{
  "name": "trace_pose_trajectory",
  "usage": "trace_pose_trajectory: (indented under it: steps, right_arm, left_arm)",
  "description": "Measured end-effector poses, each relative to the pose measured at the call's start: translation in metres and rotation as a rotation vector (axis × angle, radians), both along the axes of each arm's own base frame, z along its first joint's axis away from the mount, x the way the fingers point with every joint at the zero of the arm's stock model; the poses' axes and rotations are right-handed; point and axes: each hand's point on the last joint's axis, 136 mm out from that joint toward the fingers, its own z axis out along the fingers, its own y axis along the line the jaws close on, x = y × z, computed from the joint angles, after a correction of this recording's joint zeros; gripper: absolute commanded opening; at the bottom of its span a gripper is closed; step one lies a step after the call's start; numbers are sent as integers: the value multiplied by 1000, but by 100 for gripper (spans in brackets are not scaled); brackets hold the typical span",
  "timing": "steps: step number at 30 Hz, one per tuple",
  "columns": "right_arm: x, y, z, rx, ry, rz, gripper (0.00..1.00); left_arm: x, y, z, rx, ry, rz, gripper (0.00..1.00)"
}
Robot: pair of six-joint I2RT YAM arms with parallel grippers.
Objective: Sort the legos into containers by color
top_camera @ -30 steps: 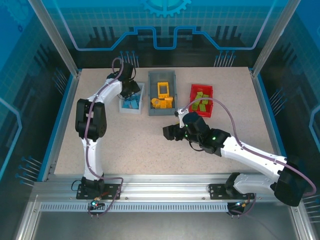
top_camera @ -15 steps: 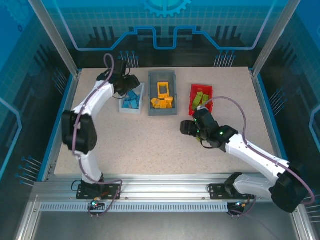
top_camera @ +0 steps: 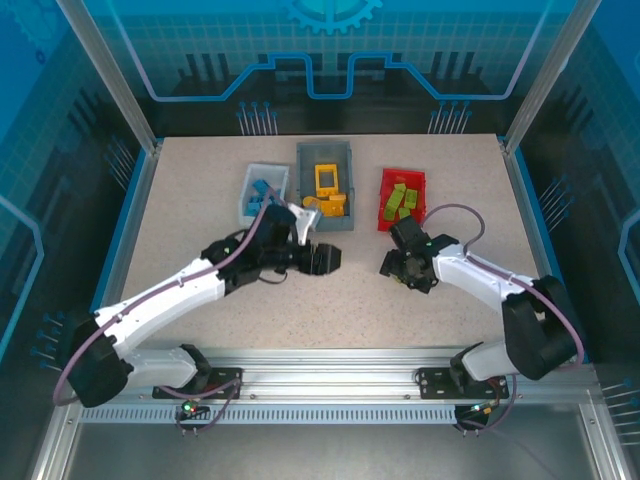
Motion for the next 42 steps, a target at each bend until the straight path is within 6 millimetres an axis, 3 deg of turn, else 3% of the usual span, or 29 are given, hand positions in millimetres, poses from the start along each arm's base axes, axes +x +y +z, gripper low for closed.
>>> trace_pose_trajectory:
  steps: [3,7,19,29,33,35,39,42]
  right_arm:
    - [4,-4,-9,6,22,-44,74]
    - [14,0,-14,19,28,-65,70]
    - [25,-2,-22,28,34,-118,37]
    - [27,-3,-13,32,3,-111,33]
    - [30,-7,5,14,-48,-86,33]
    - [37,-10,27,-7,-103,-62,34]
    - [63,-11,75,-26,-234,-17,34]
    - [94,-13,113,-50,-330,13,34]
  left_arm:
    - [-20,-7,-6,-9,-4,-45,70]
    - [-30,-15,-2,-31,-21,-72,70]
    - [-28,-19,4,-52,-40,-59,69]
    - [-25,-18,4,-44,-52,-42,68]
    - [-22,-16,7,-42,-62,-26,68]
    - [-19,-16,12,-41,-75,-13,68]
    - [-10,-16,32,-56,-120,23,68]
    - [1,-18,56,-76,-165,59,68]
